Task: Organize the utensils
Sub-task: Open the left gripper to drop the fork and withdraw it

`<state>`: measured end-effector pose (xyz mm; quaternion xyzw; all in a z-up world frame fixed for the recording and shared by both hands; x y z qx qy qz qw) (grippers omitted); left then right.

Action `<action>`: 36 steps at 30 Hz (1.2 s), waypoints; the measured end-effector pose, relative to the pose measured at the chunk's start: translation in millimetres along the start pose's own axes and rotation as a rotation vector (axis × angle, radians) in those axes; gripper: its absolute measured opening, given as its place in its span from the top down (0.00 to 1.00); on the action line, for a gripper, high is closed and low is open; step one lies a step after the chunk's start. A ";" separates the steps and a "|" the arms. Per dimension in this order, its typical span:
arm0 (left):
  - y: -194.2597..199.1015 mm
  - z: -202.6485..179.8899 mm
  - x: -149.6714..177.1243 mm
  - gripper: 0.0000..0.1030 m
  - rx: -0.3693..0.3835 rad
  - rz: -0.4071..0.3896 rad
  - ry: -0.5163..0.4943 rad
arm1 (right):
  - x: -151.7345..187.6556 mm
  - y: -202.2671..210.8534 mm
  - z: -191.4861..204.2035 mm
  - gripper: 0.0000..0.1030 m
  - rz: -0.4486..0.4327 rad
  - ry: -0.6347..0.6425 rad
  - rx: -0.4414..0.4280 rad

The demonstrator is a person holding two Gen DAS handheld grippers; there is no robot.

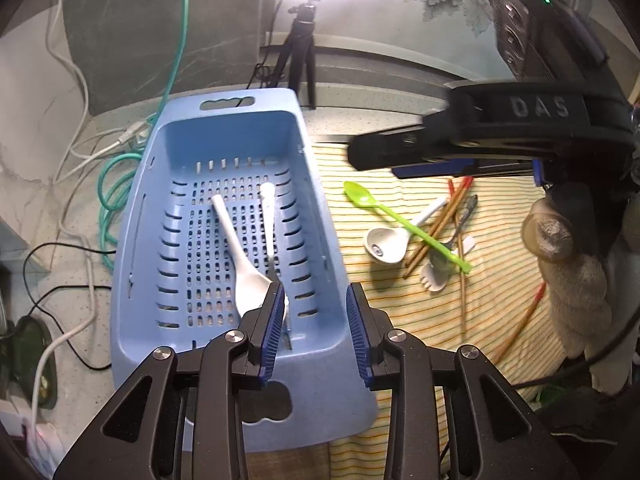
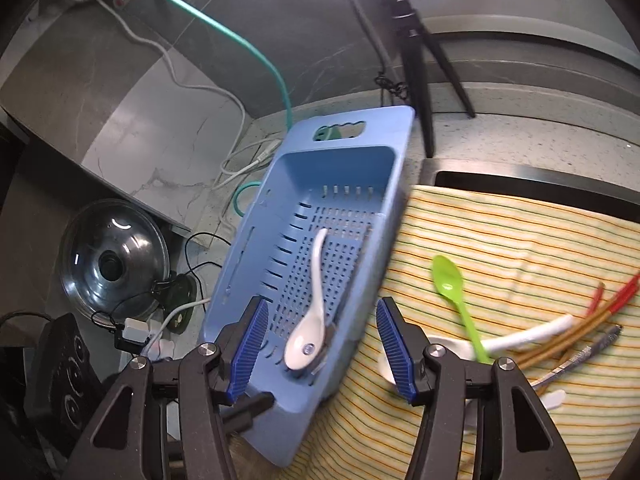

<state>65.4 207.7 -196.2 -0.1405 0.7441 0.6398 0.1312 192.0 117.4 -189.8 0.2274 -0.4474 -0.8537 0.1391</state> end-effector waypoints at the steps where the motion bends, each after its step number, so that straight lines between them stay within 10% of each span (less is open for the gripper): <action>1: 1.2 -2.6 0.1 0.71 0.000 -0.002 -0.007 | 3.5 6.5 -5.9 0.49 -0.007 -0.005 0.009; 18: -23.4 -86.8 4.2 0.71 0.113 0.058 -0.187 | 118.6 97.3 -147.6 0.49 -0.042 -0.315 0.045; 36: -60.7 -127.5 7.5 0.71 0.195 0.178 -0.285 | 200.7 89.1 -171.6 0.49 0.016 -0.437 0.004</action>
Point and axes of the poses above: each gripper's, at about its wrist camera, not at the fingertips, and y roughly against the way its jaws point, z to its left, x to its underside, the point moved 3 cm from there along -y, roughly the way its jaws point, and after that the axes turned 10 degrees about z, right-handed, at the moved point
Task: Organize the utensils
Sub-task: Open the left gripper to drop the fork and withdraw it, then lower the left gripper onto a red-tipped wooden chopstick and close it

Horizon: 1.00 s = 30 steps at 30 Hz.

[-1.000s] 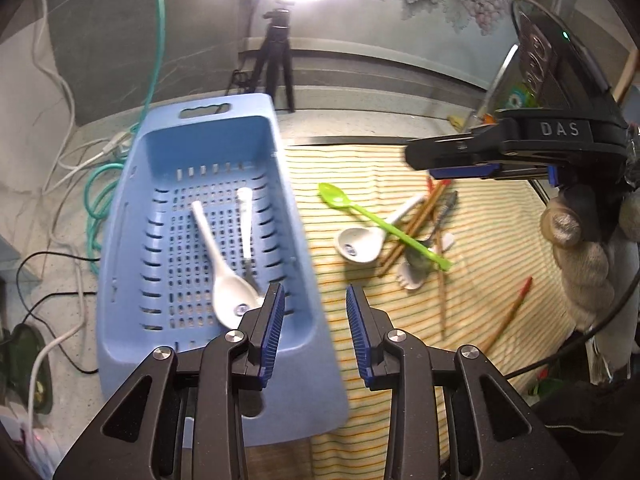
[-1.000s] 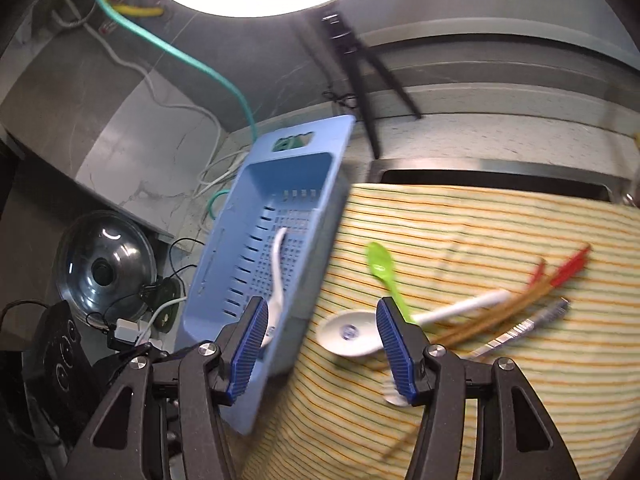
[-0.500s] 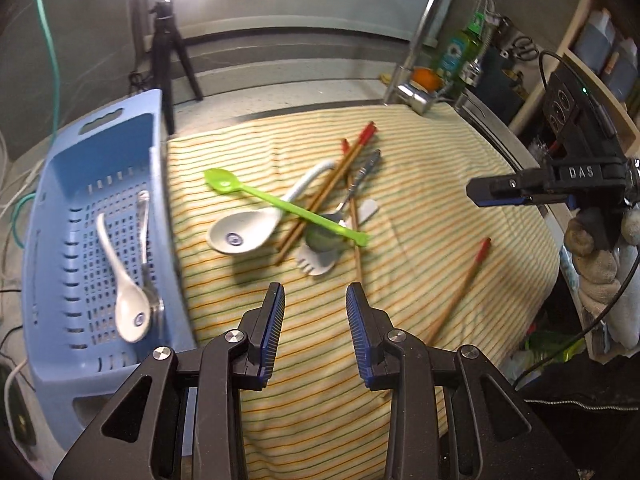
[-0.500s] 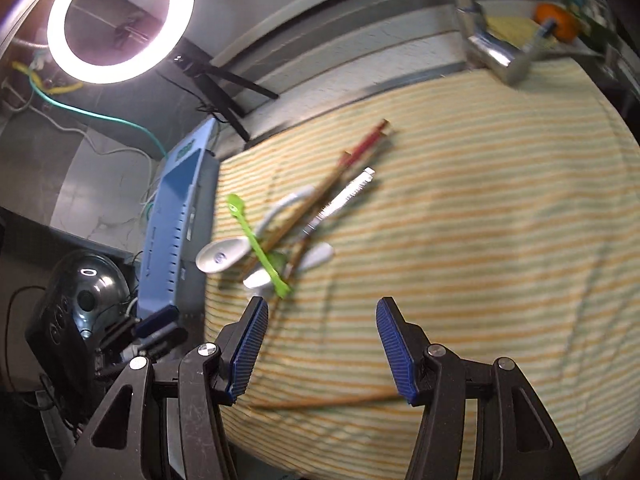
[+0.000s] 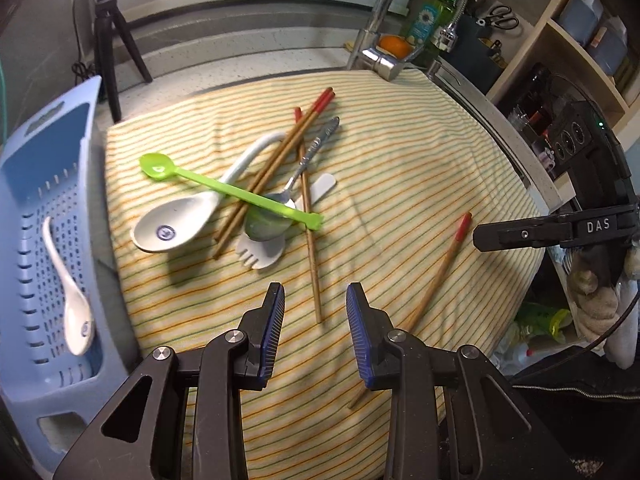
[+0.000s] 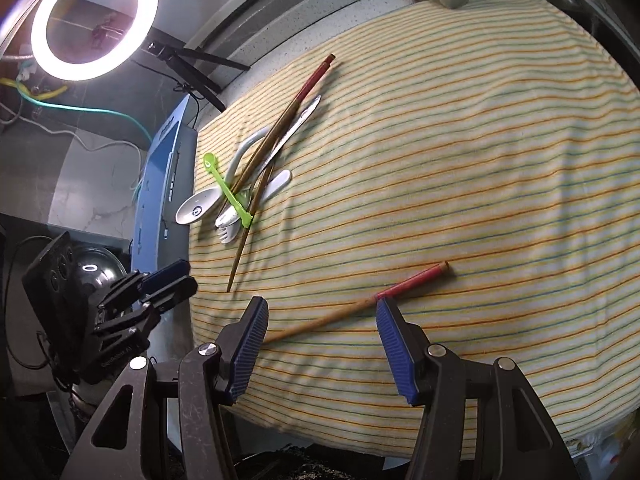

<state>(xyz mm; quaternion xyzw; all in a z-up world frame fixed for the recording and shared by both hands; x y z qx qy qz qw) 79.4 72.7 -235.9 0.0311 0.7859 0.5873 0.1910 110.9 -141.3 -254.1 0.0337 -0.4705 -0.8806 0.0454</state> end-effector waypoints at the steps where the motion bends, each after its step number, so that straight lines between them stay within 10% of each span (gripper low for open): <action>1: -4.9 -1.2 -1.4 0.71 -0.003 0.009 -0.006 | -0.1 -0.4 -0.3 0.49 0.001 -0.002 0.000; 11: -42.5 -8.7 -16.3 0.71 -0.064 0.089 -0.064 | 3.0 -8.5 0.8 0.49 0.056 0.011 0.008; 19: -48.9 -17.3 -17.7 0.93 -0.107 0.095 -0.159 | 4.4 -31.0 -9.6 0.49 0.113 -0.108 -0.069; 30: -47.8 -33.4 -3.7 0.93 -0.062 0.095 -0.222 | -21.2 -43.5 -3.8 0.85 0.100 -0.109 0.071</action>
Point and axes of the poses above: each gripper's, at about its wrist camera, not at the fingertips, and y roughly against the way its jaws point, z to its left, x to its underside, the point moved 3 cm from there along -y, roughly the way its jaws point, and after that the axes turned 10 degrees about z, right-handed, at the moved point
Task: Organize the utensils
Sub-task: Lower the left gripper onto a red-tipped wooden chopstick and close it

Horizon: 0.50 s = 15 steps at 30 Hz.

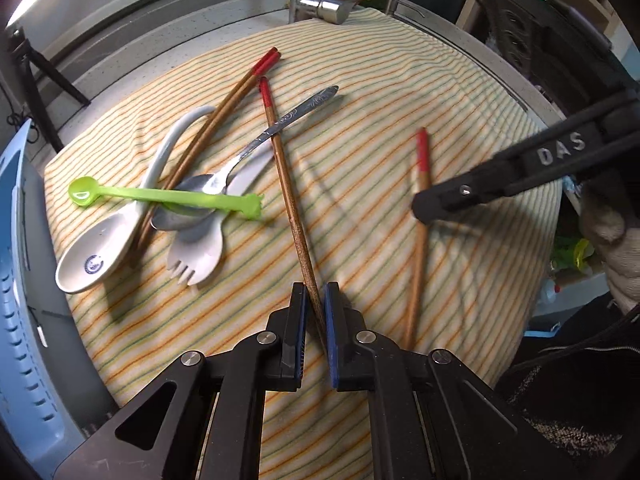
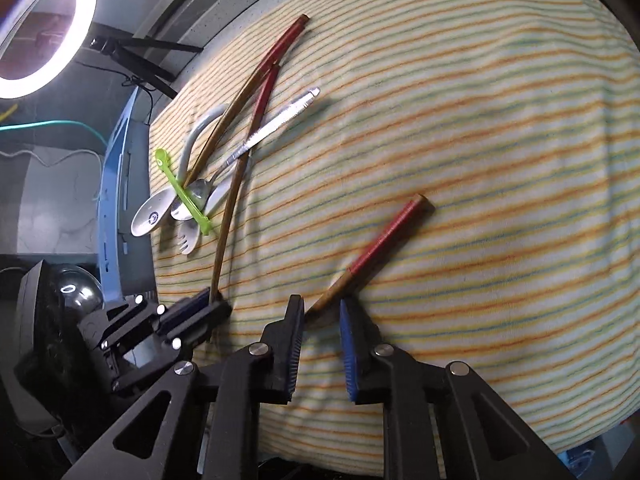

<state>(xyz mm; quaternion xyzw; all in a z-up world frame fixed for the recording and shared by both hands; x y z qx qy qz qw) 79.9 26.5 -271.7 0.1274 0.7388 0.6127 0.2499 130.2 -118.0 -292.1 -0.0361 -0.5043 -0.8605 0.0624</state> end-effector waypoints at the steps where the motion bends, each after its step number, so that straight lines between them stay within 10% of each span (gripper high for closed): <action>1: -0.1 -1.5 0.8 0.93 0.006 -0.004 0.003 | -3.0 0.4 1.7 0.85 -0.004 0.004 0.006; 15: -7.7 -41.6 -11.8 0.93 0.078 -0.021 0.004 | -50.9 17.5 7.9 0.87 -0.035 0.169 0.210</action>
Point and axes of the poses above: each gripper's, at about its wrist camera, not at the fingertips, and y roughly against the way its jaws point, z to its left, x to its underside, the point moved 3 cm from there along -y, roughly the way its jaws point, and after that the axes turned 10 degrees about z, right-handed, at the moved point
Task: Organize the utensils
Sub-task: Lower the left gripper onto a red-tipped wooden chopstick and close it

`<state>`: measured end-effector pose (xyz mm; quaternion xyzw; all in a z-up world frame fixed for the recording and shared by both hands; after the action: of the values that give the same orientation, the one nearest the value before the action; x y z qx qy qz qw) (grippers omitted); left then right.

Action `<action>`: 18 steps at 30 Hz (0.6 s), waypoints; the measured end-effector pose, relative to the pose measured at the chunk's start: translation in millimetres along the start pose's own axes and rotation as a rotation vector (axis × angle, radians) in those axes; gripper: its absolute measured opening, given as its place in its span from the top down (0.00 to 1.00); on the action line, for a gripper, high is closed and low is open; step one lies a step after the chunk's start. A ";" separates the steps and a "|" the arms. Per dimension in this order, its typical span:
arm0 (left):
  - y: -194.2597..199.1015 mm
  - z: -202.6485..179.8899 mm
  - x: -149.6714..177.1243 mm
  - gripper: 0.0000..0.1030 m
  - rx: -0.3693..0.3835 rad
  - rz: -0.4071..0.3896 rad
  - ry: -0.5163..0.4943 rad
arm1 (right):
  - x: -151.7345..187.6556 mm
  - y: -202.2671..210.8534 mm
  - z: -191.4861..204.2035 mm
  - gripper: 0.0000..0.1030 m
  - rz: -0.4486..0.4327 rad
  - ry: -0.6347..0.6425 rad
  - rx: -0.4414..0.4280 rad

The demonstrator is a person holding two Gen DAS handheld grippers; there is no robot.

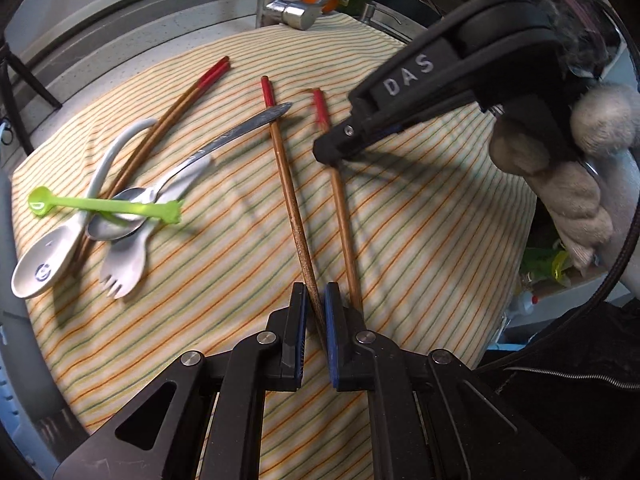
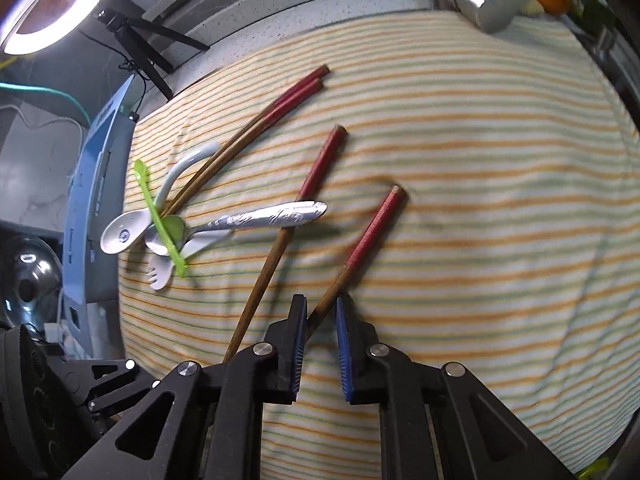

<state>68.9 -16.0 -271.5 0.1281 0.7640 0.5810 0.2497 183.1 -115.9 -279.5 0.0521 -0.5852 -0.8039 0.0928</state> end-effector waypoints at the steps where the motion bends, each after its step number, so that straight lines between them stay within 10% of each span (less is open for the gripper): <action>1: -0.6 -4.0 0.6 0.93 -0.003 0.003 -0.005 | -2.4 1.8 -3.1 0.87 -0.001 0.011 0.013; 18: -4.9 25.5 -69.7 0.79 -0.019 0.030 0.001 | 6.2 15.4 -39.1 0.86 -0.033 -0.102 -0.080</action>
<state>141.6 -30.3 -265.1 0.1370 0.7565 0.5921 0.2415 185.9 -158.2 -276.9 0.0172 -0.5557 -0.8296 0.0516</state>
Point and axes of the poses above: each gripper's, at about its wrist camera, not at the fingertips, and y roughly against the way its jaws point, z to its left, x to its underside, the point moved 3 cm from there along -y, roughly the way its jaws point, and after that the axes turned 10 degrees about z, right-handed, at the moved point
